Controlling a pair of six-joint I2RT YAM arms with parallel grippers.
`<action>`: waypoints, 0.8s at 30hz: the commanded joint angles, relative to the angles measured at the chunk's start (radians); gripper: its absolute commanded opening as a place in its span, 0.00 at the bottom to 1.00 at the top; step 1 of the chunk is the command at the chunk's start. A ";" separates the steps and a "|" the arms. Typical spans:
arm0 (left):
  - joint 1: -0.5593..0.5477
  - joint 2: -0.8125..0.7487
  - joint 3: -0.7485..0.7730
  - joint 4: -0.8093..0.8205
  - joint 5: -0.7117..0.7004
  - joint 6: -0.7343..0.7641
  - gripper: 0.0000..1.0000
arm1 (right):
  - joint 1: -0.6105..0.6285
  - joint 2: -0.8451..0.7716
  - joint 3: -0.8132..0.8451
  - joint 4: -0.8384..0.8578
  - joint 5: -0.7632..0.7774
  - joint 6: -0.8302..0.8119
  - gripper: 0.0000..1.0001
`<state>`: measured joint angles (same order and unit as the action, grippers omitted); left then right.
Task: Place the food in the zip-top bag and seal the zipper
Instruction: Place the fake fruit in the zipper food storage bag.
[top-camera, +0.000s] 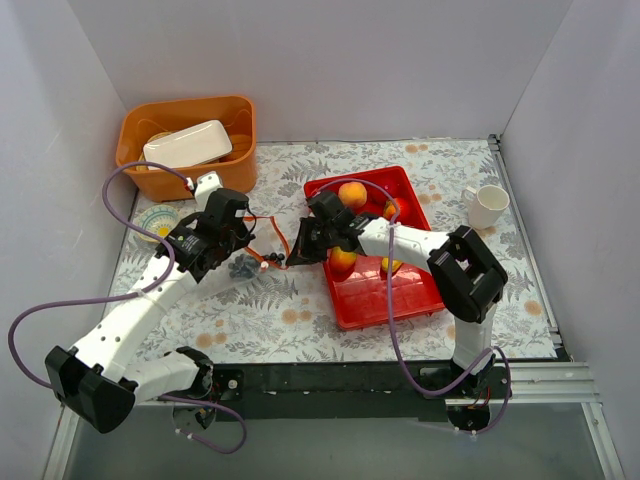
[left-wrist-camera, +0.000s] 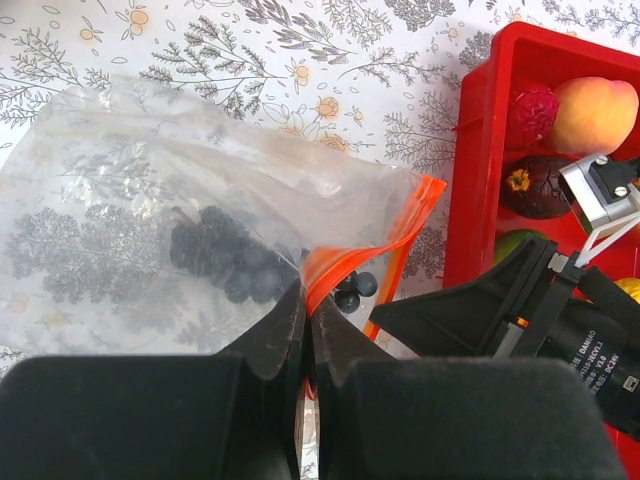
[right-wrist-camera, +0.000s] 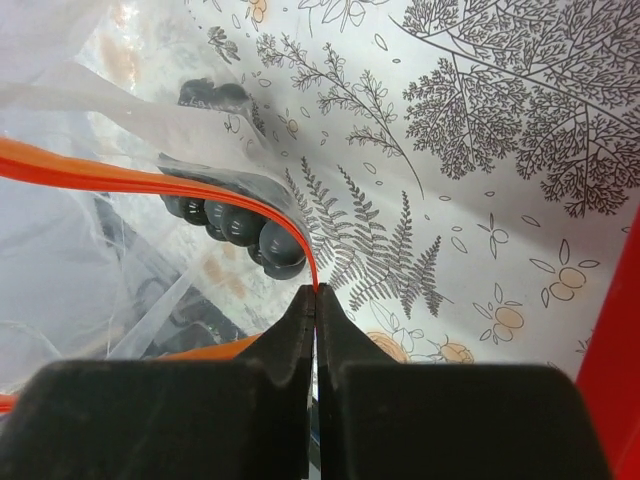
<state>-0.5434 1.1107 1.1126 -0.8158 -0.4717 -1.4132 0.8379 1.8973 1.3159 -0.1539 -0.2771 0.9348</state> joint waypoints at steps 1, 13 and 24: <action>0.008 -0.028 0.001 0.021 0.005 0.010 0.00 | 0.007 -0.079 0.032 0.017 0.044 -0.060 0.01; 0.020 -0.058 0.004 0.018 -0.008 0.013 0.00 | 0.024 -0.043 0.466 -0.213 0.006 -0.405 0.01; 0.028 -0.066 0.030 0.004 -0.024 0.019 0.00 | 0.021 0.045 0.586 -0.444 0.116 -0.464 0.01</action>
<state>-0.5205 1.0603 1.1248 -0.8089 -0.4793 -1.4086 0.8585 1.8969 1.8874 -0.4778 -0.2081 0.4988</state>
